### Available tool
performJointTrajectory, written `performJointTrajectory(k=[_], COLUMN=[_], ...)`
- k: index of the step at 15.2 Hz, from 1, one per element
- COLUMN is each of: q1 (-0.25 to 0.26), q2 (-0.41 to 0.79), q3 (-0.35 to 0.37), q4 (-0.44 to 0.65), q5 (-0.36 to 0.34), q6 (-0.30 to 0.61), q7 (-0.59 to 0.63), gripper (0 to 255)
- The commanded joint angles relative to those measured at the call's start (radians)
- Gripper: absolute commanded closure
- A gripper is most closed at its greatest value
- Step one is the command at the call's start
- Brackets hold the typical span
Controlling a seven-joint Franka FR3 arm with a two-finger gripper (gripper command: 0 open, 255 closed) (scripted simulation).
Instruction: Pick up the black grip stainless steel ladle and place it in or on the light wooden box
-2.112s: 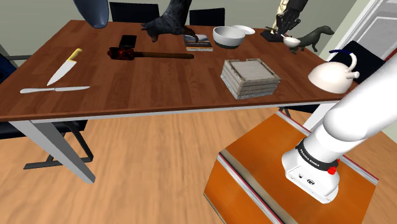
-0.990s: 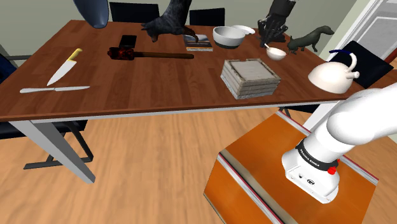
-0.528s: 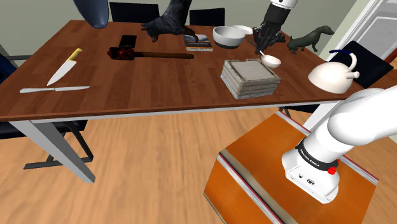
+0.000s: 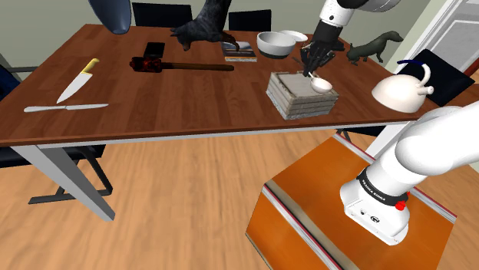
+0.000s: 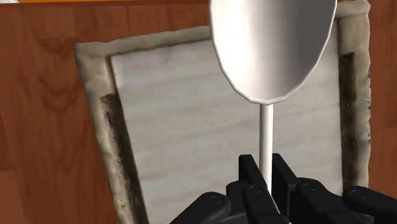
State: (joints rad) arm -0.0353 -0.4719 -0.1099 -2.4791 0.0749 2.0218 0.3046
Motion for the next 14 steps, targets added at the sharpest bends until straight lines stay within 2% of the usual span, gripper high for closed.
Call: performJointTrajectory(k=[1,2,10,11,14], q1=[0.000,0.001,0.001,0.001,0.001], q2=[0.003,0.011,0.011,0.011,0.011], q3=[0.000,-0.001,-0.001,-0.001,-0.001], q4=[-0.025,-0.043,-0.043,-0.043,-0.043], q5=[0.001,0.003,0.003,0.003,0.003], q6=[0.028,0.054,0.054,0.054,0.054], q7=[-0.003,-0.006,-0.006,-0.006,-0.006], gripper=[255,255,255,0,0])
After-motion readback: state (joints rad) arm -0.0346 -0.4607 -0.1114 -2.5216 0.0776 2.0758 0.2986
